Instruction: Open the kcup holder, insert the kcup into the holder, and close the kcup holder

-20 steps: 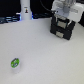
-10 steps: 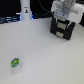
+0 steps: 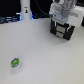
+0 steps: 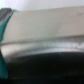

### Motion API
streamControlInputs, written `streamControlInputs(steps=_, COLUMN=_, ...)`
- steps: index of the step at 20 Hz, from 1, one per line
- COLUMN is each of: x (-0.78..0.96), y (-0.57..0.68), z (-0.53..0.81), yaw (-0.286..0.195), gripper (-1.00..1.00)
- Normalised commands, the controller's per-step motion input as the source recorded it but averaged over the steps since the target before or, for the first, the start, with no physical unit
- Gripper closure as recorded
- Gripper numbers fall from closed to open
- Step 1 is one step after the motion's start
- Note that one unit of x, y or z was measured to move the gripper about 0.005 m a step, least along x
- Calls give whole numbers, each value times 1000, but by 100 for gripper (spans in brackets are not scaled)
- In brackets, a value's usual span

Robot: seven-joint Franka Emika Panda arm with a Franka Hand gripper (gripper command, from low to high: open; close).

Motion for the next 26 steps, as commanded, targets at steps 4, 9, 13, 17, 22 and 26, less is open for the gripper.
streamControlInputs(steps=4, x=962, y=-296, z=165, yaw=-62, gripper=100)
streamControlInputs(steps=9, x=942, y=-335, z=158, yaw=-70, gripper=100)
streamControlInputs(steps=13, x=930, y=-349, z=153, yaw=-71, gripper=100)
streamControlInputs(steps=17, x=928, y=-345, z=158, yaw=-75, gripper=100)
streamControlInputs(steps=22, x=925, y=-351, z=184, yaw=-66, gripper=100)
streamControlInputs(steps=26, x=902, y=-389, z=181, yaw=-67, gripper=100)
